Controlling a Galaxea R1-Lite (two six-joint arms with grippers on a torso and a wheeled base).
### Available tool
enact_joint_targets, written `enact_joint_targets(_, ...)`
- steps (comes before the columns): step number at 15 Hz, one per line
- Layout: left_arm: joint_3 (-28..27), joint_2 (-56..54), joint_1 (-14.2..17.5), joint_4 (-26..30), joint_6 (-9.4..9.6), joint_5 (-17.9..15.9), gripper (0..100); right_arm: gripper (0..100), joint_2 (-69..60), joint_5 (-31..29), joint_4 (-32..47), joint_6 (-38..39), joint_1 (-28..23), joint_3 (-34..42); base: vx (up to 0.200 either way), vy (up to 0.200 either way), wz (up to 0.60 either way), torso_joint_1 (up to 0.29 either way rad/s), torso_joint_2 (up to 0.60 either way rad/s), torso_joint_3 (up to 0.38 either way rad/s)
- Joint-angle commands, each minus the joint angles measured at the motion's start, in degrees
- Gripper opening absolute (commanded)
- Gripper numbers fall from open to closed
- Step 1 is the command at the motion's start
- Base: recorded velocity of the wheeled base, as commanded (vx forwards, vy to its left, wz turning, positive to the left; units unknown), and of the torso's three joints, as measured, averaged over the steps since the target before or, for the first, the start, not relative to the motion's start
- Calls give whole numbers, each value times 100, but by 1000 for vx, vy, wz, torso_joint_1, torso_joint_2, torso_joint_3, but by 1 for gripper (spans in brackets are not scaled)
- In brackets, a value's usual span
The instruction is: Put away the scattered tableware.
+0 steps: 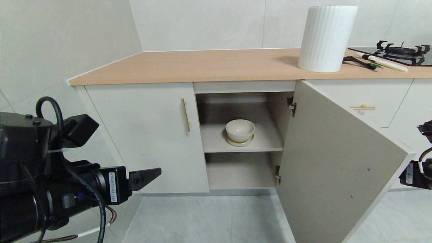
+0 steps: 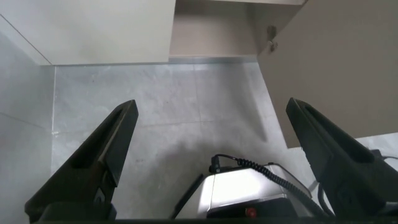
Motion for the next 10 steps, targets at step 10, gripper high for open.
enact_joint_targets(10, 0, 9, 0, 0, -3, 3, 100, 100, 166, 152, -52, 841, 1292, -10, 0, 0, 0, 0, 0, 0)
